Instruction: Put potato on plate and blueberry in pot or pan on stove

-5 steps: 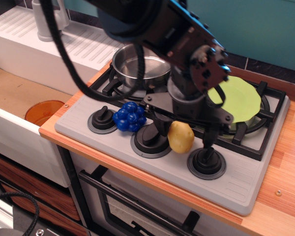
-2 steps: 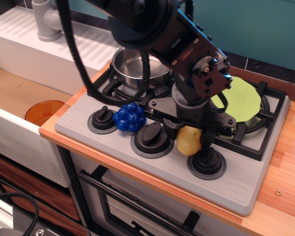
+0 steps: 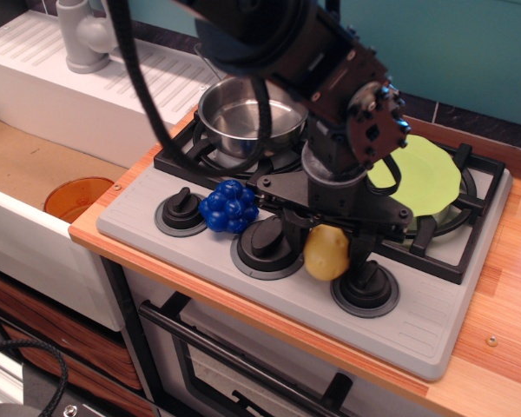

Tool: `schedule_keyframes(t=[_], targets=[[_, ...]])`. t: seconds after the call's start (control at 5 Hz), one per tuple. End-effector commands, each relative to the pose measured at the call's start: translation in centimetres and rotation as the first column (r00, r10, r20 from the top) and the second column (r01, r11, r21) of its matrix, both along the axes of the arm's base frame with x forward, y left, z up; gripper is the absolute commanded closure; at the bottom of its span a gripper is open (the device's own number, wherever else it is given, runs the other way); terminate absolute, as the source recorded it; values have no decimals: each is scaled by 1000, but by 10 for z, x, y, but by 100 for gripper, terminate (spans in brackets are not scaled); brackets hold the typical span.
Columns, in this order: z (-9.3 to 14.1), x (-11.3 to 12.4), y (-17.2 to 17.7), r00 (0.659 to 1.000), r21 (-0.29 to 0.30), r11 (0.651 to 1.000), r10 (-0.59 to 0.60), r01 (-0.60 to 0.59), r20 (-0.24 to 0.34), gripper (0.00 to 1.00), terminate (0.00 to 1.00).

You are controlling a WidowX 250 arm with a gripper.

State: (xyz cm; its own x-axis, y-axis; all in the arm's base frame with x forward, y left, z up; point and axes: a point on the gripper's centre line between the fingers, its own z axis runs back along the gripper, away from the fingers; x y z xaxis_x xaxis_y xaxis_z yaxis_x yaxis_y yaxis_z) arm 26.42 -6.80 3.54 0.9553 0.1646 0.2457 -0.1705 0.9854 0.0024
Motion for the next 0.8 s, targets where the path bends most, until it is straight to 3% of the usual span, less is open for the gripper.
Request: schedule_keyframes(t=[0.0, 0.4, 0.6], targets=[[53, 8, 0, 1000, 4, 1000, 2, -2, 13, 100, 0], [70, 34, 3, 1000, 5, 1000, 14, -14, -8, 100, 0], [63, 56, -3, 1000, -4, 1000, 23, -23, -8, 100, 0]])
